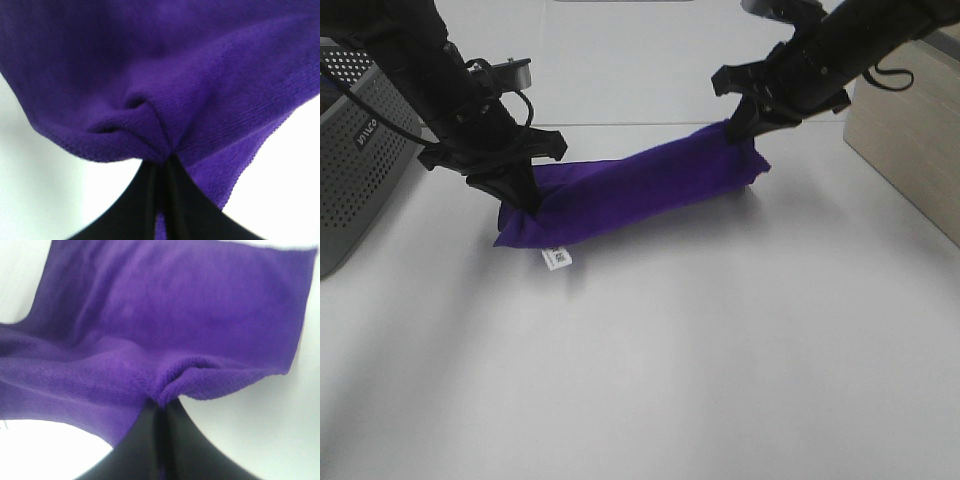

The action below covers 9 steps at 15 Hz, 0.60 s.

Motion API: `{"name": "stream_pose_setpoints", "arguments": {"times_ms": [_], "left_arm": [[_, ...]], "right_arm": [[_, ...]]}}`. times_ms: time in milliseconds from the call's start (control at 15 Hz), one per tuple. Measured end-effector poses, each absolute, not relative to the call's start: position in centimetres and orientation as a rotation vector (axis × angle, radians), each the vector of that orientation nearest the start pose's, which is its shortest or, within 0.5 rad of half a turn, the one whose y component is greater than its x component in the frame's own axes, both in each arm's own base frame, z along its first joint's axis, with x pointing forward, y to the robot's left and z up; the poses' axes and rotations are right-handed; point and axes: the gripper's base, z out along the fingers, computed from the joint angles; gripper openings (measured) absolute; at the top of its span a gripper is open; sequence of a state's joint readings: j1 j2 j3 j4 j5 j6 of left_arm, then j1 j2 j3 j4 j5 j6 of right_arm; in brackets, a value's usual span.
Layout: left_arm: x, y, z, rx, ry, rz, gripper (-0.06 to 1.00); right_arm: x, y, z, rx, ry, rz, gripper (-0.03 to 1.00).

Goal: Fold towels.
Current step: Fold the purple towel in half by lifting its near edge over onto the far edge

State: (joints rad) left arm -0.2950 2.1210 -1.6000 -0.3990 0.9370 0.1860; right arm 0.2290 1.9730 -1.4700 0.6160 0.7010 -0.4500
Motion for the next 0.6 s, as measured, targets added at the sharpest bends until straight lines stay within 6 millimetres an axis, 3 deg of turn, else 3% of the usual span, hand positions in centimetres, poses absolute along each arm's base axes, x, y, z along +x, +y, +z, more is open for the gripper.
{"name": "stream_pose_setpoints", "arguments": {"times_ms": [133, 400, 600], "left_arm": [[42.3, -15.5, 17.7, 0.312, 2.767, -0.495, 0.00], [44.6, -15.3, 18.2, 0.227, 2.545, -0.436, 0.00], [46.0, -15.2, 16.5, 0.194, 2.490, -0.406, 0.00]], "right_arm": [[43.8, 13.5, 22.3, -0.399, 2.492, 0.564, 0.03], [48.4, 14.4, 19.4, -0.372, 2.479, 0.547, 0.03], [50.7, 14.9, 17.3, -0.349, 2.472, 0.549, 0.03]]}}
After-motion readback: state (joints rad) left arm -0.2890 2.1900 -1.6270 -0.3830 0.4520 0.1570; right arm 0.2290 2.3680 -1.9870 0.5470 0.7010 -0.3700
